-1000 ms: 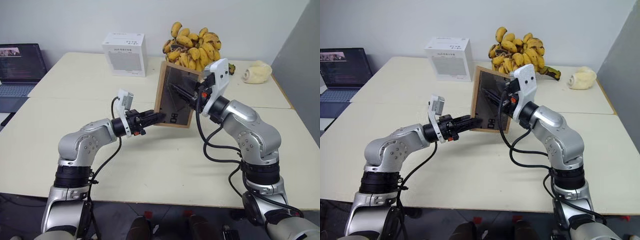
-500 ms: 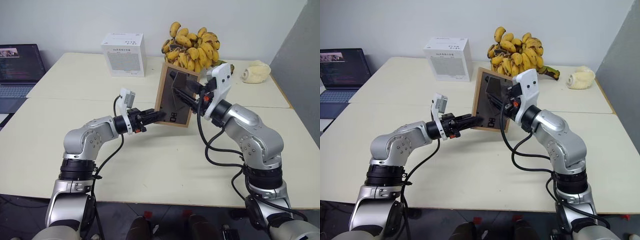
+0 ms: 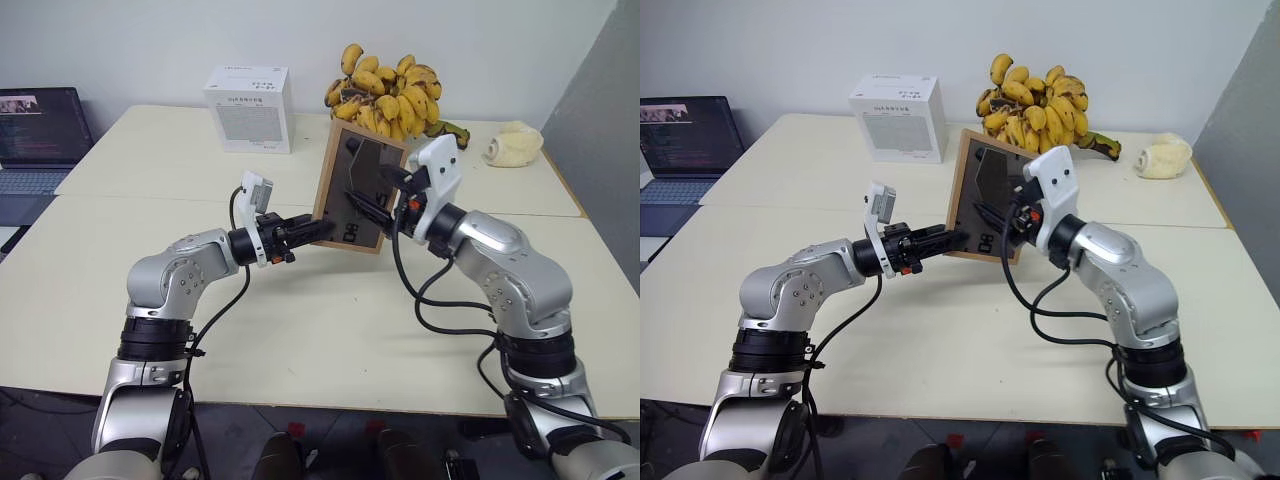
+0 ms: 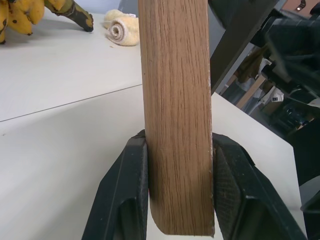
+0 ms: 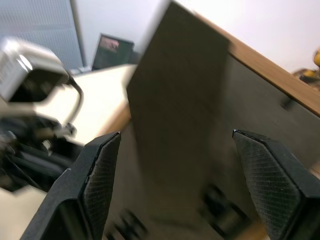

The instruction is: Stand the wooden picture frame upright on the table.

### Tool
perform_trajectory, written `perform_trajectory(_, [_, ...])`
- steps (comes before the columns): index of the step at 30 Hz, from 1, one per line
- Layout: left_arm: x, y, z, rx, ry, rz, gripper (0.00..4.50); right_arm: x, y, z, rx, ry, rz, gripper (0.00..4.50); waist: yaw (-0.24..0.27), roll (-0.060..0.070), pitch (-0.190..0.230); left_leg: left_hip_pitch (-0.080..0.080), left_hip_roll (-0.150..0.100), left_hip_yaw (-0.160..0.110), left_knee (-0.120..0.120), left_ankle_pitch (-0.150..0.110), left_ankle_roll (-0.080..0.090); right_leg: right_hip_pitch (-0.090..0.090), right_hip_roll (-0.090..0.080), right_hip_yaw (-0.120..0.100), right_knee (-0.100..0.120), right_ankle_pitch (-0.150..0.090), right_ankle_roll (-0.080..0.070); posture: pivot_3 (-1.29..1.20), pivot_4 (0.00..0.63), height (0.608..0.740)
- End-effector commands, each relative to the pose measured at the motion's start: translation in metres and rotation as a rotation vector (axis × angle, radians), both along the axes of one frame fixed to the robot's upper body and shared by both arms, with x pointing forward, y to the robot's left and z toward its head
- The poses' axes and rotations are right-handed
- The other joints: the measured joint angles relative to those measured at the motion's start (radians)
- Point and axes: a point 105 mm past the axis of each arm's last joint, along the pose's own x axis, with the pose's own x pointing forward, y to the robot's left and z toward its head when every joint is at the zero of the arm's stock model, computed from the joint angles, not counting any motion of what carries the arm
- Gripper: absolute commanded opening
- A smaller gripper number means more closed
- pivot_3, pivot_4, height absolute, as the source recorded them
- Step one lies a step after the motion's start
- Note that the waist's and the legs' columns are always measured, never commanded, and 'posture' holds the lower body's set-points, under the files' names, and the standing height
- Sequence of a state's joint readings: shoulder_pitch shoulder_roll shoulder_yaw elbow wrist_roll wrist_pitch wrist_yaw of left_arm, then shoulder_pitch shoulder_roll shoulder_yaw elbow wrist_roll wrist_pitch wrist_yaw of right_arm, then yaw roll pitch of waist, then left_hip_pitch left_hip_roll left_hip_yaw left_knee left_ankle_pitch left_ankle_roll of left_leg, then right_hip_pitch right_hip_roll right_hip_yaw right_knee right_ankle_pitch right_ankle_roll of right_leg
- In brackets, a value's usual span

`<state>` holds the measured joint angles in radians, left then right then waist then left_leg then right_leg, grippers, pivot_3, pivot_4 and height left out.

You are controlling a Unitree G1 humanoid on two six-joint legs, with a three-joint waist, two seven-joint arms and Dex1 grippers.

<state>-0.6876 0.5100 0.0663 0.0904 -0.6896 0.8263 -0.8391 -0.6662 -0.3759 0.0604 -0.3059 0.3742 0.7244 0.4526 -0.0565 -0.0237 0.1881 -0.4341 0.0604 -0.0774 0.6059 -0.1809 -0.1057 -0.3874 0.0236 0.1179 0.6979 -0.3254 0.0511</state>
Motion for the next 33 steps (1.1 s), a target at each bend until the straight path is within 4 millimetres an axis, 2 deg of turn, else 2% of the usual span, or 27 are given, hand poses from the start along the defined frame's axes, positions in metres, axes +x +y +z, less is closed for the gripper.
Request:
perform_trajectory(1, [-0.001, 0.003, 0.021, -0.021, -0.079, -0.008, 1.32, -0.006, -0.006, 0.012, 0.001, -0.06, 0.005, 3.77, 0.0, 0.0, 0.0, 0.0, 0.0, 0.0, 0.0, 0.0, 0.0, 0.0, 0.0, 0.0, 0.0, 0.0, 0.0, 0.0, 0.15, 0.74])
perform_trajectory(5, [0.001, 0.003, 0.022, -0.022, -0.079, -0.003, 1.32, -0.008, -0.008, 0.015, 0.01, -0.059, 0.004, 3.77, -0.001, 0.0, 0.0, 0.0, 0.0, 0.0, 0.0, 0.0, 0.0, 0.0, 0.0, 0.0, 0.0, 0.0, 0.0, 0.0, 0.15, 0.74])
perform_trajectory(18, [0.008, -0.007, 0.021, -0.02, -0.079, -0.015, 1.32, -0.012, 0.018, 0.032, 0.071, -0.099, 0.056, 3.77, 0.0, 0.0, 0.0, 0.0, 0.0, 0.0, 0.001, 0.0, 0.0, 0.0, 0.0, 0.0, 0.001, 0.0, 0.0, 0.0, 0.15, 0.74])
perform_trajectory(25, [0.022, -0.001, 0.014, -0.003, -0.07, 0.033, 1.32, -0.018, 0.01, 0.032, 0.084, -0.098, 0.029, 3.77, 0.0, 0.0, 0.0, 0.0, 0.0, 0.0, 0.001, 0.0, 0.0, 0.0, 0.0, 0.0, 0.001, 0.0, 0.0, 0.0, 0.15, 0.74])
perform_trajectory(30, [0.031, 0.001, 0.022, -0.013, -0.08, 0.053, 1.32, -0.018, 0.002, 0.029, 0.096, -0.085, -0.004, 3.77, 0.0, 0.0, 0.0, 0.0, 0.0, 0.0, 0.001, 0.0, 0.0, 0.0, 0.0, 0.0, 0.001, 0.0, 0.0, 0.0, 0.15, 0.74])
perform_trajectory(33, [0.026, -0.004, 0.028, -0.032, -0.086, 0.015, 1.32, -0.014, 0.002, 0.025, 0.083, -0.08, -0.012, 3.77, 0.0, 0.0, 0.0, 0.0, 0.0, 0.0, 0.001, 0.0, 0.0, 0.0, 0.0, 0.0, 0.001, 0.0, 0.0, 0.0, 0.15, 0.74])
